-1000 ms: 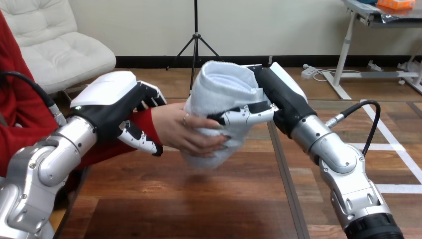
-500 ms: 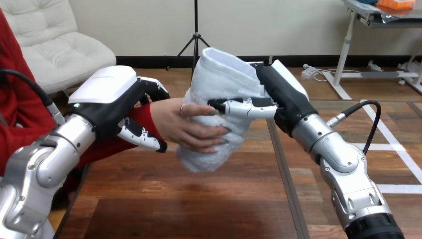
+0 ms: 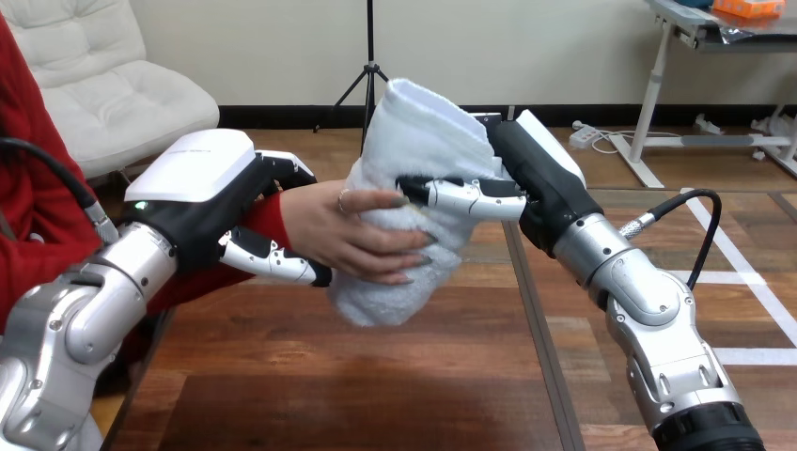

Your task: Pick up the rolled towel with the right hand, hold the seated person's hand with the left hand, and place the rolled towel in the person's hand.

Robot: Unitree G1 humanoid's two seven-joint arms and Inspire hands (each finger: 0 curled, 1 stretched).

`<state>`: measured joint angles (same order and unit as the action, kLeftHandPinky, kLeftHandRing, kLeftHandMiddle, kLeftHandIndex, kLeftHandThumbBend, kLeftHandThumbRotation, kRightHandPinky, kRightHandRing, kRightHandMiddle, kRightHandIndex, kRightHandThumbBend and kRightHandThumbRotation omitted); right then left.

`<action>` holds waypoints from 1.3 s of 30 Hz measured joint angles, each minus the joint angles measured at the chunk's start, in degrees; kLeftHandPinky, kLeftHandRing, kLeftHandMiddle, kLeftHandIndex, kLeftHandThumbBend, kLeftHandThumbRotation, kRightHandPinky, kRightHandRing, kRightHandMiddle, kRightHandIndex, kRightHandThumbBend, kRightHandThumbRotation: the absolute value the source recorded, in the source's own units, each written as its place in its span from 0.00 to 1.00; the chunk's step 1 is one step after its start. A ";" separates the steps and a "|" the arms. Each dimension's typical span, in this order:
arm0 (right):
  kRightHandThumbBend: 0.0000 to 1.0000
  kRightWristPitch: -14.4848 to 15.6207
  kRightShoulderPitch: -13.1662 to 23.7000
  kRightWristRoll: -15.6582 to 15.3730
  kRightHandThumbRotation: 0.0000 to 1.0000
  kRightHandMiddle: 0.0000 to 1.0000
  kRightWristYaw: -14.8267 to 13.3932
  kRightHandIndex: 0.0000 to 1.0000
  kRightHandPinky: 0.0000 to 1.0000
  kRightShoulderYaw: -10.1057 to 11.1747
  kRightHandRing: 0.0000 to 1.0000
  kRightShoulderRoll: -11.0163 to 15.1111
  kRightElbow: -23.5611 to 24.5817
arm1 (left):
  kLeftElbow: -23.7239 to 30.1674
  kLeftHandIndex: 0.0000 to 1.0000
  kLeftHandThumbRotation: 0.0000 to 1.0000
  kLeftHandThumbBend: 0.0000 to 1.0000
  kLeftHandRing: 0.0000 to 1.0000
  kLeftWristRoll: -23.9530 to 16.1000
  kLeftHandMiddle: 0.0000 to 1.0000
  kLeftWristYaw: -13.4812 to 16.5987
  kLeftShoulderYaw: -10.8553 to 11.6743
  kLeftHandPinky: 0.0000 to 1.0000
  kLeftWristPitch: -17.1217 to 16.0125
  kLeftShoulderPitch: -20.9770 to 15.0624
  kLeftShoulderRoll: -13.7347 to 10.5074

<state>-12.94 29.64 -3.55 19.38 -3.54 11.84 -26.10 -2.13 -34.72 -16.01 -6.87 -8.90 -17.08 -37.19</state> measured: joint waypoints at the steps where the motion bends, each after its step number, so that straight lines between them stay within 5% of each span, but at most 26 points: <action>1: 0.49 0.00 0.00 0.00 0.99 0.47 0.07 0.51 0.35 0.00 0.42 0.00 0.00 | 0.10 0.71 0.53 0.95 0.72 0.00 0.72 0.07 0.00 0.61 0.00 0.15 0.00; 32: 0.55 0.61 -0.14 1.11 1.00 0.46 2.75 0.50 0.33 -0.04 0.41 -0.04 0.24 | 4.95 0.68 0.52 0.86 0.69 2.40 0.71 3.68 2.68 0.60 -0.43 8.09 0.11; 39: 0.66 0.88 -0.24 1.22 1.00 0.47 3.63 0.51 0.34 -0.04 0.41 0.07 0.75 | 6.40 0.67 0.50 0.83 0.68 3.54 0.69 5.64 4.07 0.57 -1.18 10.77 0.60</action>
<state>-12.06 29.40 -2.33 23.01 -3.58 11.91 -25.35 4.27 -31.17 -10.38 -2.80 -10.07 -6.31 -36.59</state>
